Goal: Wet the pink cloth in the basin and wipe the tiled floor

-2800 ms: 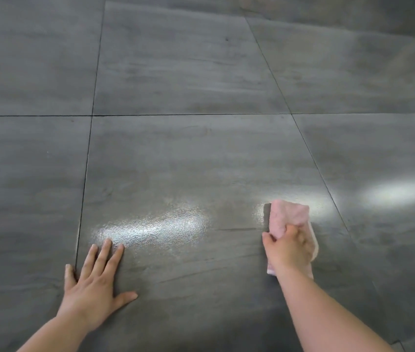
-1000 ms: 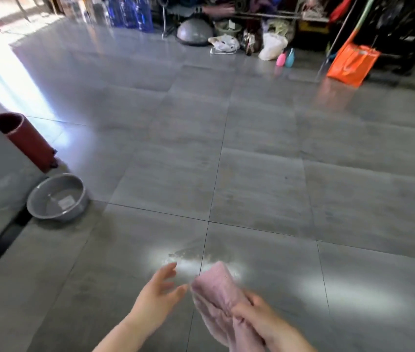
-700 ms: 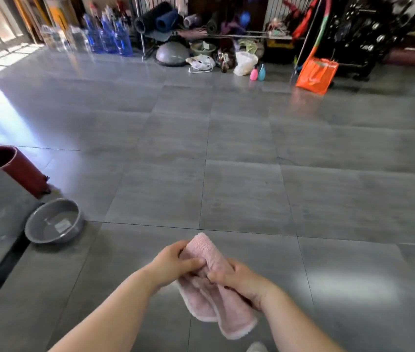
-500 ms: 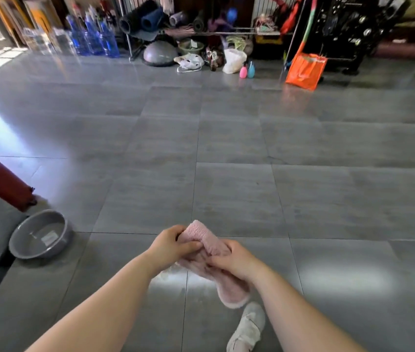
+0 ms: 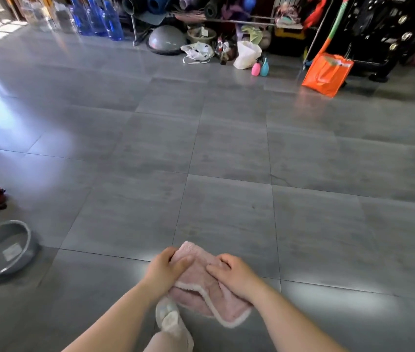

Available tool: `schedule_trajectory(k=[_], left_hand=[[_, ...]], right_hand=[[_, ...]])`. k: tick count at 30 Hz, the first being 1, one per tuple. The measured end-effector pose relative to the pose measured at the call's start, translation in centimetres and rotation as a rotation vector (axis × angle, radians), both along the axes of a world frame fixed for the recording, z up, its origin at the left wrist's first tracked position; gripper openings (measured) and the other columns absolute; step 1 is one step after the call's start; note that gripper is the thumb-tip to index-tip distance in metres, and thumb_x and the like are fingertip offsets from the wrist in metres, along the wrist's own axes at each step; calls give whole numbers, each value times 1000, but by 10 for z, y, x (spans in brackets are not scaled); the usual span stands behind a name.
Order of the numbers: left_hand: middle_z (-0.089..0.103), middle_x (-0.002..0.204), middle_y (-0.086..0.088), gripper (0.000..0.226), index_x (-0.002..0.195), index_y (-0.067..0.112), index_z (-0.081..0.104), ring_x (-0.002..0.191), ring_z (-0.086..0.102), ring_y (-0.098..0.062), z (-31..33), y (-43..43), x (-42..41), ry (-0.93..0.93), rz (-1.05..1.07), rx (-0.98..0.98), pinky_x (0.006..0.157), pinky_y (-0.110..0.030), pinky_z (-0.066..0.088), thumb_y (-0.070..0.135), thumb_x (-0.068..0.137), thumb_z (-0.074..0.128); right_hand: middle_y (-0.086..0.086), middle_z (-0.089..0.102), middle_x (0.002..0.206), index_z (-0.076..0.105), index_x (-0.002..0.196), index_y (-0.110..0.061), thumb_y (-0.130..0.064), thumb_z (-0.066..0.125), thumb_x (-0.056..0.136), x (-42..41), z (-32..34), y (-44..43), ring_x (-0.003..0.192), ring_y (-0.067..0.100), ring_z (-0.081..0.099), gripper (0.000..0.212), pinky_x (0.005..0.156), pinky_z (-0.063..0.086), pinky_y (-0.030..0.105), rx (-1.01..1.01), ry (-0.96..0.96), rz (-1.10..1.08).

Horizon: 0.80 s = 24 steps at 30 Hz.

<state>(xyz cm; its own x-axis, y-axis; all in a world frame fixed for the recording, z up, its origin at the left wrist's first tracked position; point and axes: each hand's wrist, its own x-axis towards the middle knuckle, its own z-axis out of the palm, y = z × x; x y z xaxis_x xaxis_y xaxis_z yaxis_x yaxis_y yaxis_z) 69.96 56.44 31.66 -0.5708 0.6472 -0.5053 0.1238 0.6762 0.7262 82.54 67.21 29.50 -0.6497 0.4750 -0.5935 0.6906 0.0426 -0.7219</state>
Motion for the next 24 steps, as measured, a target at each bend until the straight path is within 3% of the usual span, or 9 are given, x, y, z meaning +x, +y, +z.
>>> schedule_trajectory(k=[3, 6, 10, 14, 16, 18, 21, 24], left_hand=[[50, 65, 9, 28, 63, 26, 43, 62, 46, -4, -15, 34, -30, -39, -17, 0, 50, -10, 35, 23, 87, 58], [55, 69, 8, 22, 67, 27, 48, 71, 52, -14, -36, 69, -69, -115, -20, -34, 58, -15, 37, 25, 85, 60], [58, 73, 6, 16, 70, 25, 53, 68, 53, -7, -66, 127, -130, -167, -77, -112, 58, -15, 41, 25, 85, 59], [58, 76, 2, 14, 72, 25, 55, 72, 52, -15, -103, 185, -174, -181, -184, -177, 60, -18, 38, 20, 85, 59], [60, 84, 3, 7, 84, 26, 60, 84, 54, -16, -126, 216, -184, -184, -198, -196, 65, -20, 40, 20, 85, 59], [61, 95, 0, 18, 103, 17, 62, 91, 55, -15, -158, 246, -186, -198, -205, -215, 76, -19, 38, 20, 86, 59], [64, 106, -4, 22, 108, 16, 61, 98, 58, -17, -221, 281, -178, -189, -254, -272, 81, -18, 36, 20, 87, 57], [62, 112, 0, 27, 115, 18, 58, 108, 58, -19, -298, 308, -173, -87, -364, -348, 80, -18, 37, 22, 90, 48]], right_hand=[[3, 62, 97, 57, 90, -16, -28, 62, 83, -27, -16, 35, 87, 14, 55, 15, 85, 47, 32, -82, -33, 37], [-6, 57, 89, 48, 77, -32, -32, 69, 67, -61, -34, 68, 85, 12, 52, 24, 79, 44, 27, -148, -76, 68], [-13, 50, 75, 44, 70, -32, -27, 69, 74, -114, -63, 118, 74, 9, 50, 26, 67, 41, 23, -179, -126, 32], [-12, 44, 70, 36, 66, -30, -22, 63, 76, -153, -92, 169, 71, 13, 46, 30, 61, 36, 26, -75, -169, -19], [-10, 45, 69, 34, 66, -28, -19, 60, 77, -156, -114, 189, 72, 16, 47, 29, 61, 36, 27, -30, -184, -85], [-7, 49, 72, 37, 71, -25, -18, 55, 78, -150, -146, 210, 75, 21, 53, 21, 64, 42, 31, -9, -200, -196], [-4, 54, 77, 43, 84, -21, -22, 51, 82, -131, -208, 238, 83, 26, 59, 9, 66, 45, 32, 82, -299, -338], [-7, 53, 70, 39, 78, -24, -32, 56, 83, -103, -281, 260, 75, 27, 58, 20, 60, 43, 30, 164, -386, -562]])
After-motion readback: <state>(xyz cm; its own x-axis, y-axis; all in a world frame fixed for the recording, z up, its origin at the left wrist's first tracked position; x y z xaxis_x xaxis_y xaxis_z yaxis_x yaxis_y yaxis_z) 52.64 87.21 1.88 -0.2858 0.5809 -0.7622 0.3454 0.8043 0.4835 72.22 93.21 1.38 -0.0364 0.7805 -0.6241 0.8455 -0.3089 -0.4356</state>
